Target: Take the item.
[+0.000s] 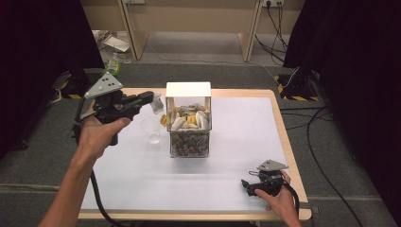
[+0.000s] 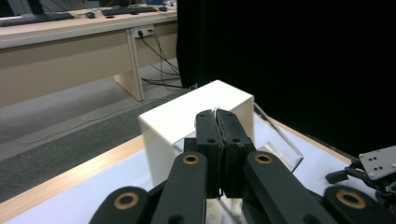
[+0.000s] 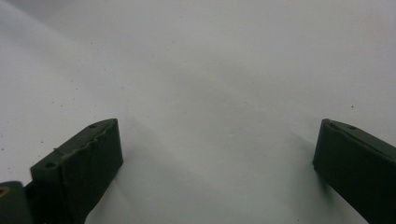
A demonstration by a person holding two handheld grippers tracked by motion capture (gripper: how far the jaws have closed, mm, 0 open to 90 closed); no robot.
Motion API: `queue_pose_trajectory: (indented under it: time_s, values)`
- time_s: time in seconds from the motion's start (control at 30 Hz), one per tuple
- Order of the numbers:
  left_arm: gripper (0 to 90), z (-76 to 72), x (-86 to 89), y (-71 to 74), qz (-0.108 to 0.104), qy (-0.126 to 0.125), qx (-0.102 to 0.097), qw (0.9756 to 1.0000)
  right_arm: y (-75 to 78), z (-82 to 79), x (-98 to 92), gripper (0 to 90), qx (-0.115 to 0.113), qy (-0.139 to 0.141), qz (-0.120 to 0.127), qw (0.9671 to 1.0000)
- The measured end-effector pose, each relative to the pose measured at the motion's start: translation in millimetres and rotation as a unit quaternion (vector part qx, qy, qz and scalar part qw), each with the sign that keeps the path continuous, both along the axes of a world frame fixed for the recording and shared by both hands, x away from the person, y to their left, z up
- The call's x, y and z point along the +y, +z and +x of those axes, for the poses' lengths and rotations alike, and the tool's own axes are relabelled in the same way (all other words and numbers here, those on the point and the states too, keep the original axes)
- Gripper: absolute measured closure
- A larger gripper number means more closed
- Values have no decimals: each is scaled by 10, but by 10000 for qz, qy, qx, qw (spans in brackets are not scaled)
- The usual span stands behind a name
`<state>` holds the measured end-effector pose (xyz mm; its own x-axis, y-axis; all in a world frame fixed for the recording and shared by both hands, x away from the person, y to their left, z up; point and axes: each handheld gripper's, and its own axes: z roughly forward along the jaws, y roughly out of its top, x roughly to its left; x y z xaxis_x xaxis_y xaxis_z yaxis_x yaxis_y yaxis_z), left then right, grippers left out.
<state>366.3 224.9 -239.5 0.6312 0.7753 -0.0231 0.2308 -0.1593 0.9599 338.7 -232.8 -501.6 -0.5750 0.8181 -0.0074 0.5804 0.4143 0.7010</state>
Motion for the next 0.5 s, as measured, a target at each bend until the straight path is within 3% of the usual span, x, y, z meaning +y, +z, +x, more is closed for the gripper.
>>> queue_pose_trajectory:
  time_s: [0.23,0.5]
  values:
    - [879,13,256,-99,-76,278,63,9996,0,1,0,19,-1,0,-1,10000]
    - [879,113,375,-289,80,525,125,9985,0,0,0,19,0,-1,0,10000]
